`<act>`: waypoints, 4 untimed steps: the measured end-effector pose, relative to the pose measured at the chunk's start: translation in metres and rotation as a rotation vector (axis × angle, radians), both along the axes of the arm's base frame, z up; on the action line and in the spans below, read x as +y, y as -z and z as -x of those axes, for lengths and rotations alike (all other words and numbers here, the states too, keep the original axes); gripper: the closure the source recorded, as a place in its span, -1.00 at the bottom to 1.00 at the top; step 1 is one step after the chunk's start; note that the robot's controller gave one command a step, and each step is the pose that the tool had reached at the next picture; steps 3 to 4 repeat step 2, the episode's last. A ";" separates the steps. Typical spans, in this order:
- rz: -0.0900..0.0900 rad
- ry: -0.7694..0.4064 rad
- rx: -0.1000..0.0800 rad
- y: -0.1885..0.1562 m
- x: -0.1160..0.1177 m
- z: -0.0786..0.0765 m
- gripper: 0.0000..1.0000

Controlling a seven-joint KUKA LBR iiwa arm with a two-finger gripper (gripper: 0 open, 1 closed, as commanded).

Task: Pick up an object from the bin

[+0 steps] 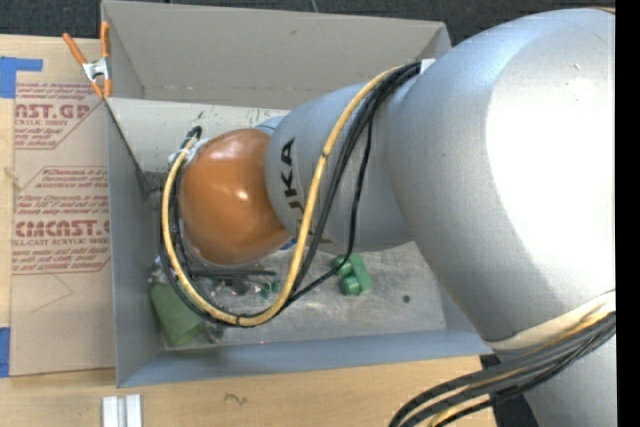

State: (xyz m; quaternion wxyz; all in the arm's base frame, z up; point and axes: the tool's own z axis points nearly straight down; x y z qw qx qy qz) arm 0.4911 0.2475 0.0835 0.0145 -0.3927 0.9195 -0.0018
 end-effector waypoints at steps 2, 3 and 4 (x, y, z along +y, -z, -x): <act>0.005 0.000 0.025 -0.115 0.003 -0.002 1.00; 0.005 0.000 0.025 -0.115 0.003 -0.002 1.00; 0.005 0.000 0.025 -0.115 0.003 -0.002 1.00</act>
Offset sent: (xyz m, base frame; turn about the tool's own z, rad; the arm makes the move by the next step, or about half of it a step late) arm 0.0000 0.0000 0.0983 0.0002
